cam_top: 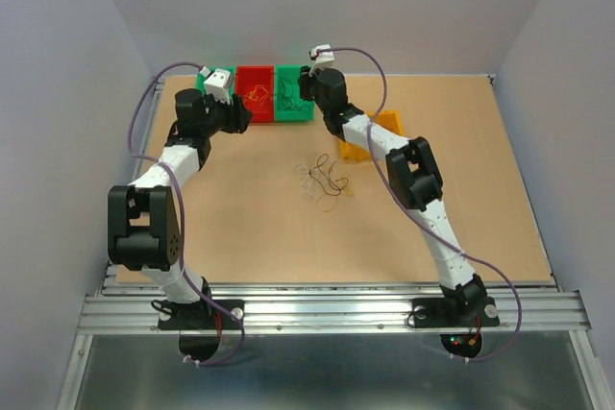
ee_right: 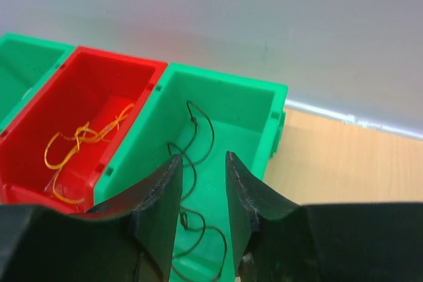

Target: Untangle the cables

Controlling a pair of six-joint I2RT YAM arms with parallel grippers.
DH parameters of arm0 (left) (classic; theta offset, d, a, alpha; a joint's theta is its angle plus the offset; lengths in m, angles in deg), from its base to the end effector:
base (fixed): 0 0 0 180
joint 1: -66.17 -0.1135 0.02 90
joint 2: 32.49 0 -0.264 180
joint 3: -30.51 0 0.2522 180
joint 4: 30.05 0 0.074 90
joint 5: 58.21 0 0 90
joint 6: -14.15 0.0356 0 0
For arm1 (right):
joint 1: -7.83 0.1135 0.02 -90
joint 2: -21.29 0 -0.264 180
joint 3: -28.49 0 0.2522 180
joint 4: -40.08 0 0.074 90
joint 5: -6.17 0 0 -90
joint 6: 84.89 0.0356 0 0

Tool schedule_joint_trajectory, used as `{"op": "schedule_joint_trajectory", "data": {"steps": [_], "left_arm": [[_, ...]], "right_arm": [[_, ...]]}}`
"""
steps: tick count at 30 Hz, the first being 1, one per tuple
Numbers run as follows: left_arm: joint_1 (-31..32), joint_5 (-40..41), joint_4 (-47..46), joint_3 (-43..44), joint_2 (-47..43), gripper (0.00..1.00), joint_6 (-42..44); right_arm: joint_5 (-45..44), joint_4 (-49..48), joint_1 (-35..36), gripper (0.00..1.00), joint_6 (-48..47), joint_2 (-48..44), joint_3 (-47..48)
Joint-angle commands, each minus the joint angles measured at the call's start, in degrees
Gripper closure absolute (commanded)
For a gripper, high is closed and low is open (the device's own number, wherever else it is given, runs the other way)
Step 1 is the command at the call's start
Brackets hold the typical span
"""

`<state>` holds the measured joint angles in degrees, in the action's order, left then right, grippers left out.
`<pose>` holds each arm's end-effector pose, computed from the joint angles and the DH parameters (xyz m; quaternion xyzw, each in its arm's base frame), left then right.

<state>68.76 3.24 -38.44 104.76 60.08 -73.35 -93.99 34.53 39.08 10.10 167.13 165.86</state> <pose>0.3738 -0.0339 0.2798 0.1914 0.7342 -0.1893 0.6232 0.5135 0.3042 0.2190 -0.1046 0.7170 0.1524 0.6721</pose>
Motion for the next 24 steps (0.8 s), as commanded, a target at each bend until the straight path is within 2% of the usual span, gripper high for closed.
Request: {"op": "schedule_joint_trajectory", "data": {"steps": [1, 6, 10, 11, 12, 16, 19, 20, 24], "left_arm": [[2.76, 2.44, 1.4, 2.0, -0.3, 0.39, 2.86], [7.34, 4.56, 6.32, 9.98, 5.75, 0.38, 3.65], [9.45, 5.18, 7.65, 10.01, 7.01, 0.38, 4.7], [9.62, 5.0, 7.13, 8.87, 6.4, 0.38, 5.14], [9.97, 3.0, 6.34, 7.81, 4.82, 0.38, 6.8], [12.07, -5.69, 8.42, 3.06, 1.65, 0.3, 13.12], [15.07, -6.34, 10.81, 1.92, 0.42, 0.28, 15.07], [16.99, -5.73, 11.25, 1.57, 0.24, 0.27, 14.99], [20.08, -4.23, 12.48, 2.09, 1.55, 0.27, 14.55]], "right_arm": [[0.39, 0.15, 0.57, 0.61, 2.03, -8.8, -5.47], [3.99, 2.87, 0.48, 0.56, 5.46, -19.25, -17.84], [7.06, 4.97, 0.48, 0.55, 7.4, -27.7, -28.39], [7.86, 6.03, 0.48, 0.53, 7.31, -29.63, -30.25], [9.78, 9.17, 0.48, 0.4, 7.05, -32.52, -31.49], [14.01, 17.8, 0.48, 0.3, 5.47, -40.43, -36.67], [12.8, 20.98, 0.48, 0.25, 5.29, -46.42, -43.52], [10.44, 20.89, 0.48, 0.23, 5.81, -50.79, -45.54], [2.25, 20.89, 0.57, 0.21, 6.61, -58.98, -53.81]]}}
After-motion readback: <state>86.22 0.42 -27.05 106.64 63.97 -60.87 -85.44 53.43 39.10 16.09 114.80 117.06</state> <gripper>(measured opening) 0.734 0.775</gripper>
